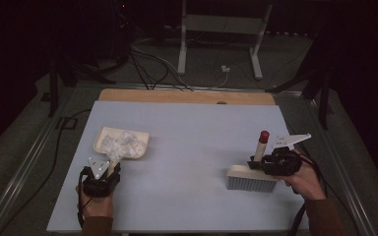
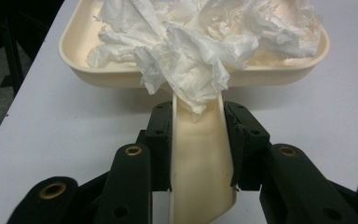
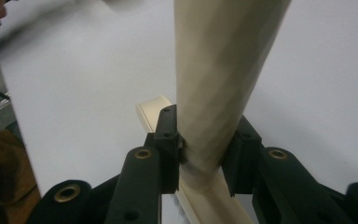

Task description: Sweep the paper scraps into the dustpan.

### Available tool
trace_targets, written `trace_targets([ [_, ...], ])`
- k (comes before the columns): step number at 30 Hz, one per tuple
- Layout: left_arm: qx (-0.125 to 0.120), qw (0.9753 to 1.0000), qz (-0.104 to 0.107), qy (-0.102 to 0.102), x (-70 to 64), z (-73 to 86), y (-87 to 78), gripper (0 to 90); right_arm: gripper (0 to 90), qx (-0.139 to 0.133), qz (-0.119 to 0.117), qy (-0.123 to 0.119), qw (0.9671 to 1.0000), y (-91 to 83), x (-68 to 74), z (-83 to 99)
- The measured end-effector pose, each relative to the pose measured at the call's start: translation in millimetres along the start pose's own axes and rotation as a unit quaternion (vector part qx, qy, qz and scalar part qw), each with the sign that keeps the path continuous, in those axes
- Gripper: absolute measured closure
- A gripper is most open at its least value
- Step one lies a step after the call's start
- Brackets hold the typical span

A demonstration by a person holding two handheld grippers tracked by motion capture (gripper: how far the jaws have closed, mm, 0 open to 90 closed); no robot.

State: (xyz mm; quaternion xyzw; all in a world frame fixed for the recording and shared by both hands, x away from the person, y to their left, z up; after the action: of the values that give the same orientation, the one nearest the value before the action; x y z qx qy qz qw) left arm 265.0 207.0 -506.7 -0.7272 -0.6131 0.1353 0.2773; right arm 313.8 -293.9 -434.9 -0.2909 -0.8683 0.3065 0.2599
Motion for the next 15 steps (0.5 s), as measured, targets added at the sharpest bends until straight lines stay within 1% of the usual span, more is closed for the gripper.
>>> trace_targets([
  [3,-0.002,1.0,-0.001,0.002,-0.7,-0.6,-1.2,66.3,70.2,-0.004,0.011,0.009,0.9999,4.5,-6.1,-1.8],
  [5,-0.003,1.0,-0.002,0.003,-1.2,-0.5,-1.7,66.3,70.0,-0.009,0.011,0.016,0.9998,7.8,-9.2,-3.1],
  [8,-0.003,1.0,-0.002,0.002,-1.3,-0.5,-1.7,66.3,69.0,-0.012,0.028,0.02,0.9993,13.8,-12.2,-5.3],
  [12,-0.004,1.0,-0.003,0.0,-0.9,0.0,-1.8,66.3,66.3,-0.015,0.068,0.02,0.9973,24.0,-13.9,-8.1],
  [14,-0.004,1.0,-0.004,0.0,-0.6,0.1,-2.1,66.3,64.4,-0.015,0.1,0.018,0.9947,29.8,-14.9,-9.0],
  [15,-0.005,1.0,-0.004,-0.001,-0.5,0.2,-2.2,66.3,64.1,-0.015,0.111,0.019,0.9935,32.4,-15.6,-9.1],
])
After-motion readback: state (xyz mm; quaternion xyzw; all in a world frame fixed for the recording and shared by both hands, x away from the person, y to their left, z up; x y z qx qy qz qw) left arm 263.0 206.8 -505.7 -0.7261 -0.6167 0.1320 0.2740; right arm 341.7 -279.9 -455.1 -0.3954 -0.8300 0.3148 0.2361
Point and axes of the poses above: each handheld gripper's, and its own axes: y roughly forward along the jaws, z roughly out of its underside, x roughly to its left, the point moved 2 cm from there along y, roughly forward along the jaws, and after that the axes turned 7 degrees about y, right-handed, at the moved point
